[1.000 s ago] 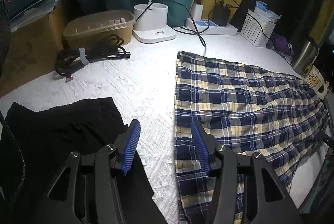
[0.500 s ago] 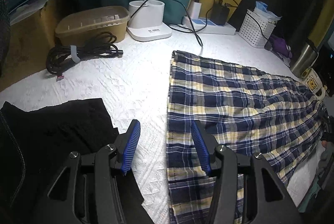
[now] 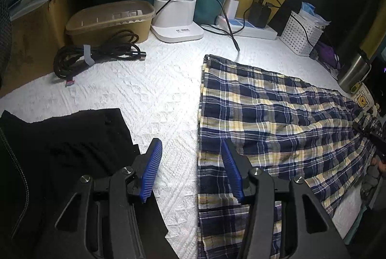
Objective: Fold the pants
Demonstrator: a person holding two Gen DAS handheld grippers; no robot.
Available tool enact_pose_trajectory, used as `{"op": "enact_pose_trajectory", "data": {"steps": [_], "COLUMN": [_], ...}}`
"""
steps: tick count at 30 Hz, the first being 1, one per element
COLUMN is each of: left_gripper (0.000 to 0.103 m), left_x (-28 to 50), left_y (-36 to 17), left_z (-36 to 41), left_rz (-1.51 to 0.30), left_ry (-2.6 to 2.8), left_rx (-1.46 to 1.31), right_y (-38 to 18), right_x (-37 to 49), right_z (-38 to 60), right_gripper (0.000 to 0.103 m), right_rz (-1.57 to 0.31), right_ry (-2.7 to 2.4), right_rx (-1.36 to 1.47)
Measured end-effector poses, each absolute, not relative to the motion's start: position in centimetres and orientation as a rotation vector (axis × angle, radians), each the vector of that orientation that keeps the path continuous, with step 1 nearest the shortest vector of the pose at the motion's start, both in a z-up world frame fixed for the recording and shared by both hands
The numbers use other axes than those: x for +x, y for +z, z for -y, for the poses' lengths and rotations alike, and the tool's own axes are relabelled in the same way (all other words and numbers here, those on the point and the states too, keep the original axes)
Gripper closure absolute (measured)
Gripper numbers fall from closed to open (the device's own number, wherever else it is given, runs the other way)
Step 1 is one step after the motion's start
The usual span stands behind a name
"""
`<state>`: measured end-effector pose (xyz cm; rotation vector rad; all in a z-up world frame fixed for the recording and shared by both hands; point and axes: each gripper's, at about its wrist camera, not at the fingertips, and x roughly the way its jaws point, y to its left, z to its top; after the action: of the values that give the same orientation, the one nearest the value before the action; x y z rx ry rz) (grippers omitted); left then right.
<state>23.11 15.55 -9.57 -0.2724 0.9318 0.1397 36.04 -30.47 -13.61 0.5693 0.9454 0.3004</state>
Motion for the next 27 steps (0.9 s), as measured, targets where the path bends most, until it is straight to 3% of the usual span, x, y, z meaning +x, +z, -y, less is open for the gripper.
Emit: {"op": "enact_pose_trajectory", "data": {"steps": [24,27], "left_gripper": [0.052,0.047], "left_x": [24.2,24.1], "left_y": [-6.7,-6.4], "left_z": [-10.7,-10.9], "left_rz": [-0.85,-0.83], "left_ry": [0.03,0.025], "left_rx": [-0.185,-0.181], "right_y": [-7.7,-6.7], "right_x": [31.6,31.0], "right_z": [38.0,37.5], "right_gripper": [0.096,0.096], "right_rz": [-0.769,-0.747], "right_ry": [0.13,0.141], "right_rx": [0.379,0.362]}}
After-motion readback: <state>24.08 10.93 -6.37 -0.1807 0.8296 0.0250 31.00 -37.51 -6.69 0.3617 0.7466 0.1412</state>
